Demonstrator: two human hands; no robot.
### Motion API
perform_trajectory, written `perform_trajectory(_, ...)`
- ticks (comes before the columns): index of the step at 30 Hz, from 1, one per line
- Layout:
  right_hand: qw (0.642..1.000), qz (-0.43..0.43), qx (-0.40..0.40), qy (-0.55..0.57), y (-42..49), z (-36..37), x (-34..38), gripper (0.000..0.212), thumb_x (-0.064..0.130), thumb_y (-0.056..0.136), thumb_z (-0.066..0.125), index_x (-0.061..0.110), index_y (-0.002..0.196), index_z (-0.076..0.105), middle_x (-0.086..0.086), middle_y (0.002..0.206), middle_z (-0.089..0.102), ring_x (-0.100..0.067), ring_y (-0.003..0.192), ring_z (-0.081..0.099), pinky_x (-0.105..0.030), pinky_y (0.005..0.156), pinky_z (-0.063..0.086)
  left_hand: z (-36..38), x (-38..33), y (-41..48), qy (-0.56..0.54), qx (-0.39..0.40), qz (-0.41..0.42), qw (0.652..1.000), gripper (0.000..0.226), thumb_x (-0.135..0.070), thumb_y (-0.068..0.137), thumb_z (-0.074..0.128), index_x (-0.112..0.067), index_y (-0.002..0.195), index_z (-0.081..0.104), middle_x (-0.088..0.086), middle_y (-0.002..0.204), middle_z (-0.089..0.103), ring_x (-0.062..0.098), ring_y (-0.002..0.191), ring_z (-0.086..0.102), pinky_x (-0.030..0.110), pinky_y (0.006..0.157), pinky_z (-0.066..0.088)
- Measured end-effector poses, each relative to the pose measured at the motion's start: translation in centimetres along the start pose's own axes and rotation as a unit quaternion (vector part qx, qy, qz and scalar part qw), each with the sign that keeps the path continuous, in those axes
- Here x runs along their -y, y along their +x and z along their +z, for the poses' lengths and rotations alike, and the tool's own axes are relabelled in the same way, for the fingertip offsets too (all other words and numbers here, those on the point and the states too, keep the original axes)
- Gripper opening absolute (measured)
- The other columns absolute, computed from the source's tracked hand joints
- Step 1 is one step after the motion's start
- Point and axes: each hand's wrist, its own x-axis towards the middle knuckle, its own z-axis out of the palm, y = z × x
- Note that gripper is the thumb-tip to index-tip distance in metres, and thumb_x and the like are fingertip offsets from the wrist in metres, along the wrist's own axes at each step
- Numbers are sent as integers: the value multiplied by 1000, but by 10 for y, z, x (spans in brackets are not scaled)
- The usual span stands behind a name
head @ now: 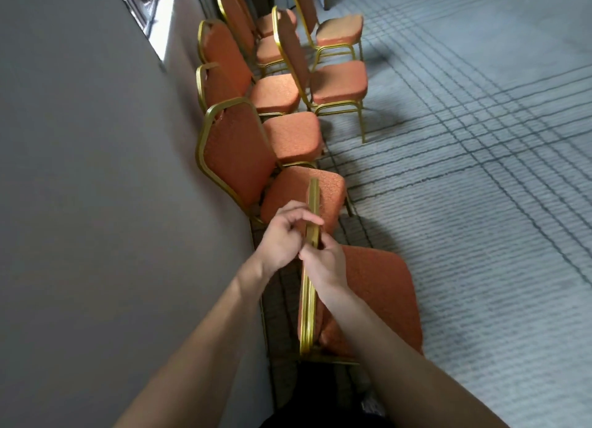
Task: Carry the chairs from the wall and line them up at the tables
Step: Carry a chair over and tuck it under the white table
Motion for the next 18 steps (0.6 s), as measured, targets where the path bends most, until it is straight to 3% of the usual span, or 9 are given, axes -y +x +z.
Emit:
perform_trajectory(3,999,-9,-51,3,-5,-37,4,21,40,82,65,28,98,71,6,85,72,-14,80,69,-42,79,58,23,-15,14,92,81,52,991,59,15,77,46,-29,98,79,-10,129,55,16,128,43,20,113,26)
perform_trajectory(5,998,-13,-67,13,-8,-58,5,22,44,82,63,27,94,71,4,83,72,-15,77,69,-43,77,59,35,-22,21,126,106,83,983,58,15,78,48,-29,103,79,-10,139,55,12,135,38,23,115,22)
perform_trajectory(8,994,-27,-106,7,-10,-85,5,15,40,87,62,26,88,69,3,79,70,-14,72,67,-38,69,56,59,-33,31,135,130,129,974,48,-10,76,44,-34,103,76,-9,141,53,7,138,38,28,117,24)
perform_trajectory(11,986,-60,-150,-27,-9,-109,4,13,31,92,63,25,81,68,6,72,67,-7,66,62,-23,60,46,81,-44,47,140,164,194,957,43,-21,77,42,-21,103,77,5,132,52,16,131,46,31,111,37)
perform_trajectory(13,979,-67,-182,-62,-9,-119,5,17,34,88,65,25,73,64,7,65,62,-9,59,57,-29,55,42,91,-48,59,183,195,235,935,37,-9,78,53,-18,106,75,8,129,50,23,125,48,41,105,42)
perform_trajectory(15,966,-78,-226,-98,-10,-125,5,23,35,83,66,24,65,57,8,59,53,-10,54,51,-29,54,35,97,-53,71,264,218,287,895,36,-12,78,55,-23,110,70,4,128,52,24,123,48,47,105,39)
perform_trajectory(18,930,-62,-307,-194,-14,-121,6,15,38,89,66,24,84,65,11,77,52,-14,74,58,-31,64,41,105,-62,85,348,255,345,834,35,-28,76,46,-26,107,63,-6,120,58,20,130,48,47,114,29)
